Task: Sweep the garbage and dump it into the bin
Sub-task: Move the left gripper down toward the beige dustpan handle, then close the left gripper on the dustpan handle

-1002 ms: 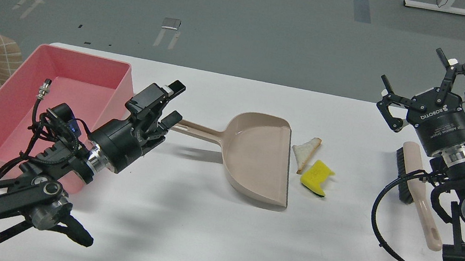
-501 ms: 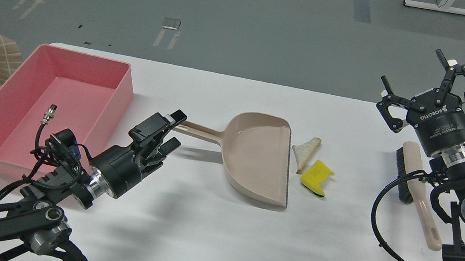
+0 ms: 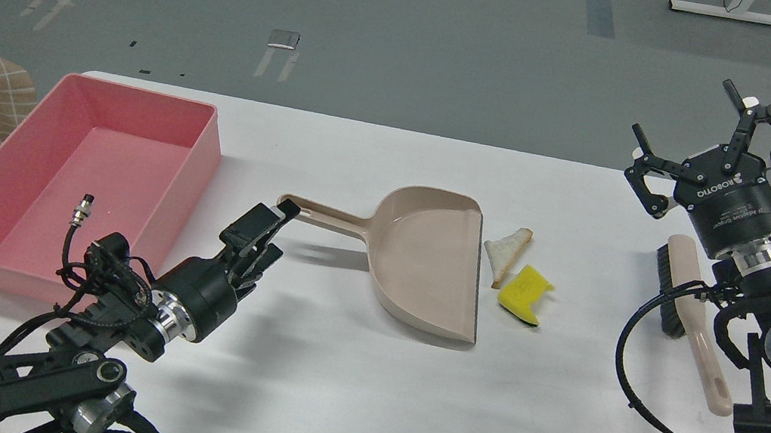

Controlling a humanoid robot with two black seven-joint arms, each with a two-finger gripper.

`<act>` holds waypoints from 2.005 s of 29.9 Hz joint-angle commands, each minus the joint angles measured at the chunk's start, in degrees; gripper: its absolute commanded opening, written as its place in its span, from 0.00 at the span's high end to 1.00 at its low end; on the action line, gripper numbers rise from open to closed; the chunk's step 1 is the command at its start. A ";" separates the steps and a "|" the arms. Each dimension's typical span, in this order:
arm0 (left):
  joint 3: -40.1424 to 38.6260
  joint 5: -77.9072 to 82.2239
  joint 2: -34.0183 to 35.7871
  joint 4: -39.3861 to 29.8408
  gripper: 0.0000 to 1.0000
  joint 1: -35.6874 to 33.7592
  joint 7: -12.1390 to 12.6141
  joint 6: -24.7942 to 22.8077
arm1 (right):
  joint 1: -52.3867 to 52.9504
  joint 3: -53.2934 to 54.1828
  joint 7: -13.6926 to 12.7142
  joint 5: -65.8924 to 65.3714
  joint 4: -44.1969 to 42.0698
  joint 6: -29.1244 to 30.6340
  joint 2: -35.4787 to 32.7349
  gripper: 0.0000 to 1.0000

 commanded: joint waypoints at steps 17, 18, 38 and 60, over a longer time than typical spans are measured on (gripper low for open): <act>1.76 6.76 -10.41 7.75 0.02 -1.32 3.97 3.29 | 0.05 0.00 0.00 -0.09 -0.19 0.00 0.00 0.00; 1.76 7.89 -11.02 8.89 0.02 -1.58 3.97 3.29 | 0.05 0.00 0.00 0.00 -0.19 0.00 0.00 0.00; 1.76 10.37 -14.46 16.89 0.02 -5.18 3.97 3.29 | 0.05 0.00 0.00 0.00 -0.28 0.00 0.00 0.00; 1.76 10.45 -16.13 23.22 0.02 -8.44 3.97 3.29 | 0.14 0.00 0.00 0.00 -0.28 0.00 0.00 0.00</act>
